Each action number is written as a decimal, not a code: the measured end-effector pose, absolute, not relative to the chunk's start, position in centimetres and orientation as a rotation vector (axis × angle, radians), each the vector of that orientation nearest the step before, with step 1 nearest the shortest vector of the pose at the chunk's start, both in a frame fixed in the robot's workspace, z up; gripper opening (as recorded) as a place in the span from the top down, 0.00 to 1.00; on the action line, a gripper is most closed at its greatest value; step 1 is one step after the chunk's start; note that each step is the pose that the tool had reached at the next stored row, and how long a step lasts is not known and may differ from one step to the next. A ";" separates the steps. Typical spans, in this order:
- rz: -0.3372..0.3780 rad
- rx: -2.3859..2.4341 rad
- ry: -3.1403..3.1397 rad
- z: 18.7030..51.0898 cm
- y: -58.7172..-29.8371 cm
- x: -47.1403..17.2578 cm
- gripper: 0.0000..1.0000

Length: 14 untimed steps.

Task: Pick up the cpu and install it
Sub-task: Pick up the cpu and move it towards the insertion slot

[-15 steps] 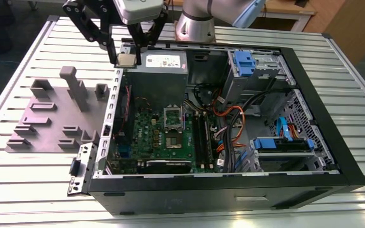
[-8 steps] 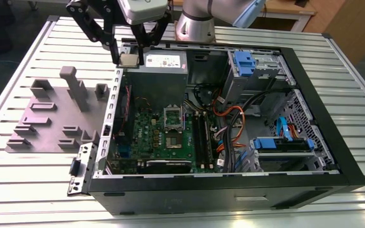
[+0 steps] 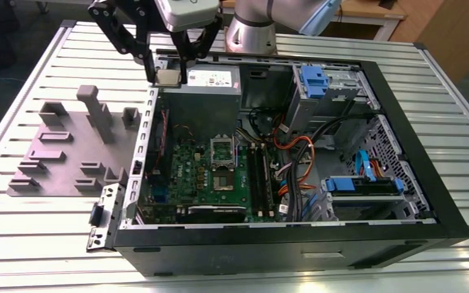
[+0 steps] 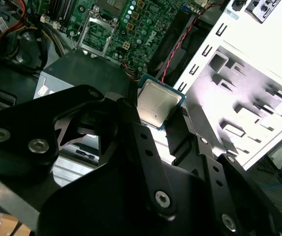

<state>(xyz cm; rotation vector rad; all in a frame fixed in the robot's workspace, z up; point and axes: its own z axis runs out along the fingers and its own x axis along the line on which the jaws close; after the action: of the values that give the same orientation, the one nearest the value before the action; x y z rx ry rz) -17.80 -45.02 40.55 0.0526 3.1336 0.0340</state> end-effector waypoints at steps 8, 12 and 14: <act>0.034 0.053 3.134 40.6 -45.0 -17.6 0.53; 0.034 0.053 3.134 40.6 -45.0 -17.5 0.53; 0.034 0.053 3.134 40.6 -45.0 -17.4 0.53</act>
<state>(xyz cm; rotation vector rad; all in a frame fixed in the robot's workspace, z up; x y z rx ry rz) -17.43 -45.02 40.55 0.0526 3.1336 0.0339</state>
